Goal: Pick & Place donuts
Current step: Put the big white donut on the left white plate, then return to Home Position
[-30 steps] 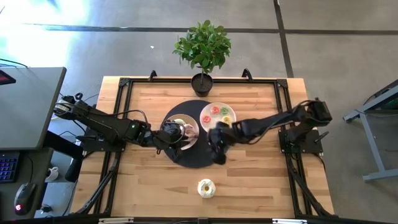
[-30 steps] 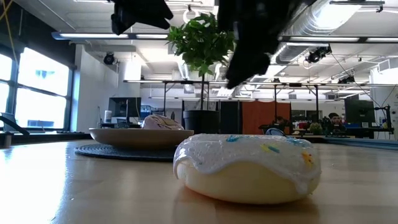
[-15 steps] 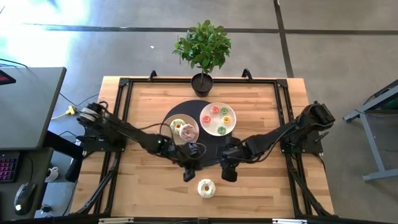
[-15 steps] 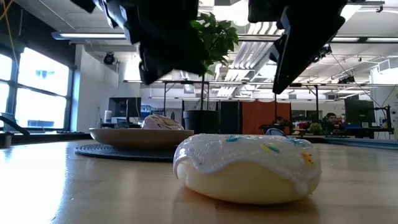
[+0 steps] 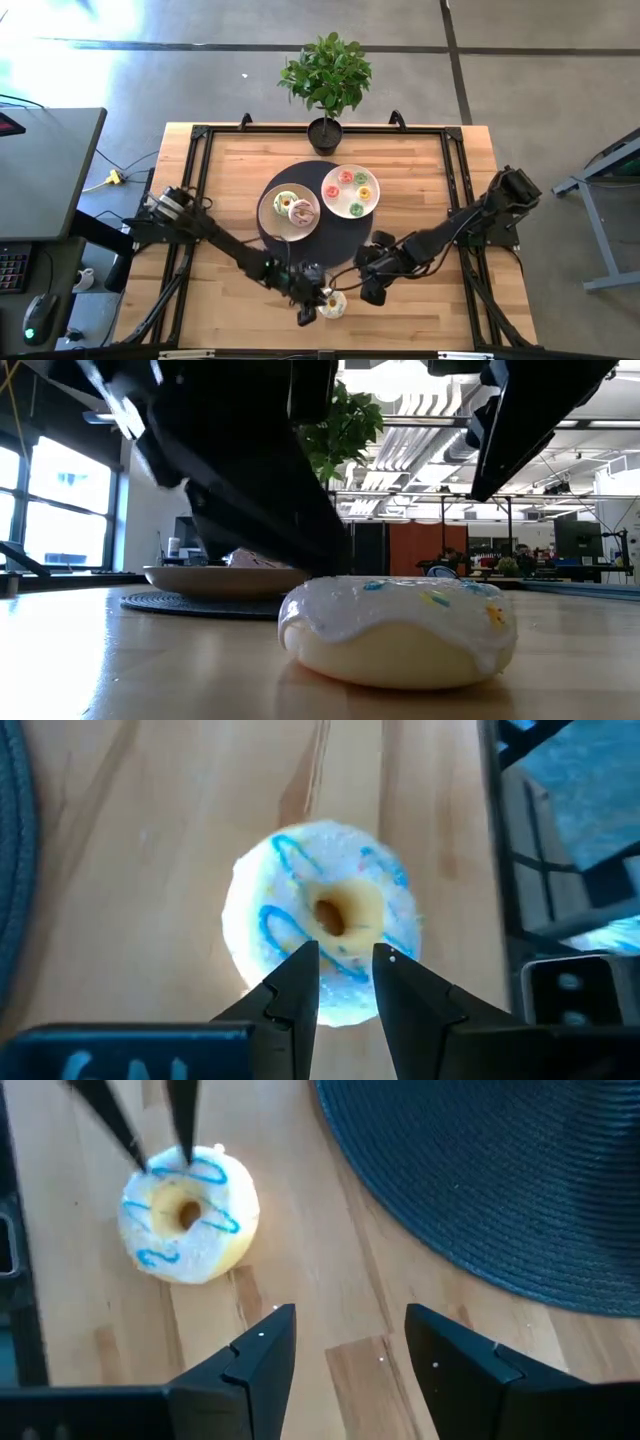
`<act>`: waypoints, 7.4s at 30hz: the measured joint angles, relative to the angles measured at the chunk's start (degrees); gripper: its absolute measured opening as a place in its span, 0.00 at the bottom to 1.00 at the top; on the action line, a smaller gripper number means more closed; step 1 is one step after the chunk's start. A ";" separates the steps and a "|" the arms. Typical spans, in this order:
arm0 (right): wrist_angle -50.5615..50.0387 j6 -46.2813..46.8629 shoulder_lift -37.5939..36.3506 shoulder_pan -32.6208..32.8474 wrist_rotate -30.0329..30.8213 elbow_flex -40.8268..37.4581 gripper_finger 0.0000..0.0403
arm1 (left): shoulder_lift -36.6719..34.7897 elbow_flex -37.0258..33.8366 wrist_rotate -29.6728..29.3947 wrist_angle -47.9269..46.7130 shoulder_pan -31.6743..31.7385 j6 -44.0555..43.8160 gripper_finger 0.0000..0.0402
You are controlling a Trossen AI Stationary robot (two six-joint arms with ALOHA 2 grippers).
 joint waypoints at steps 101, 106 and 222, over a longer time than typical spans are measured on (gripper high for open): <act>2.75 0.81 0.05 2.06 11.07 0.00 0.46 | 5.05 6.28 6.77 -7.76 5.89 8.35 0.24; 2.75 0.81 0.05 2.06 11.08 0.00 0.46 | 2.75 7.57 8.03 -10.39 5.91 8.96 0.03; 35.47 -51.96 -79.25 1.92 31.55 -48.41 0.46 | -101.86 -46.98 -20.54 -21.09 13.73 31.01 0.33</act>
